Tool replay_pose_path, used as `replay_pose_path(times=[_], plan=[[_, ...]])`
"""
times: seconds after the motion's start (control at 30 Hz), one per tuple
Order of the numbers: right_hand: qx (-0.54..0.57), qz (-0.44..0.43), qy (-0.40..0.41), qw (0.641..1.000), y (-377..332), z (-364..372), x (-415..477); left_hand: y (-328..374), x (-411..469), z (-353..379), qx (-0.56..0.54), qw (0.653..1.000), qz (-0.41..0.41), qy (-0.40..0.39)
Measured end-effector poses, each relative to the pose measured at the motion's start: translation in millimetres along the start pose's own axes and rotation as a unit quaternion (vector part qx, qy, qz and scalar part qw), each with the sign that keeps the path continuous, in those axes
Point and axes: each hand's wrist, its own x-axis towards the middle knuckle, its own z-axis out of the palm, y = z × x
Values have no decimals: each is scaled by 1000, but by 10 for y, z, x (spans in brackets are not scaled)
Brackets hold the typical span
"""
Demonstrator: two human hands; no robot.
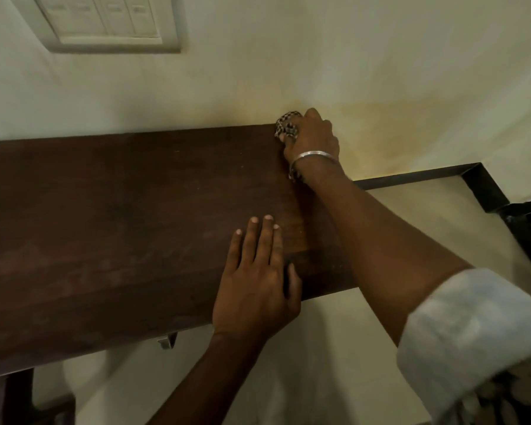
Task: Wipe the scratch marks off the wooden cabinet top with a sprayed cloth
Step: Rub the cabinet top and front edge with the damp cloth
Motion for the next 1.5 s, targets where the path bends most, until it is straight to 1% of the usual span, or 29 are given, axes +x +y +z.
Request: replay_pose_path(times=[0.07, 0.17, 0.23, 0.3, 0.43, 0.53, 0.67, 0.73, 0.83, 0.93, 1.03, 1.17, 1.27, 1.4, 1.5], plan=[[-3, -2, -1, 1000, 72, 6, -126, -16, -3, -1, 0, 1000, 0, 0], [-7, -32, 41, 999, 232, 62, -418, 5, -6, 12, -1, 1000, -4, 6], [-10, -24, 50, 998, 248, 57, -373, 78, -1, 32, -2, 1000, -8, 9], [-6, -14, 27, 1000, 199, 19, -166, 150, 10, 50, 2, 1000, -15, 9], [-19, -24, -11, 999, 114, -37, 69, 173, 31, 44, 12, 1000, -22, 0], [-18, -17, -13, 1000, 177, -48, -215, 172, 35, 39, 6, 1000, -17, 5], [-3, -65, 35, 997, 345, -56, -875, 171, 37, 4, 7, 1000, -16, -5], [-1, -56, 40, 998, 375, -69, -950, 185, 28, -30, 6, 1000, -15, -10], [-26, -23, 6, 999, 291, -140, -723, 199, 20, -44, 9, 1000, -3, -16], [-36, -16, -30, 999, 239, -202, -630, 182, 12, -54, 14, 1000, 1, -20], [-9, -16, -30, 999, 328, -242, -1007, 169, 17, -67, 19, 999, 1, -27], [3, -63, 6, 998, 529, -270, -1648, 182, 22, -85, 19, 999, -4, -26], [-7, -53, 4, 999, 532, -272, -1545, 185, -9, -117, 17, 1000, 10, -22], [-28, -34, -31, 999, 409, -328, -1192, 173, -45, -127, 23, 998, 54, -14], [-16, -24, -34, 999, 462, -359, -1429, 173, -39, -113, 19, 998, 52, -14]])
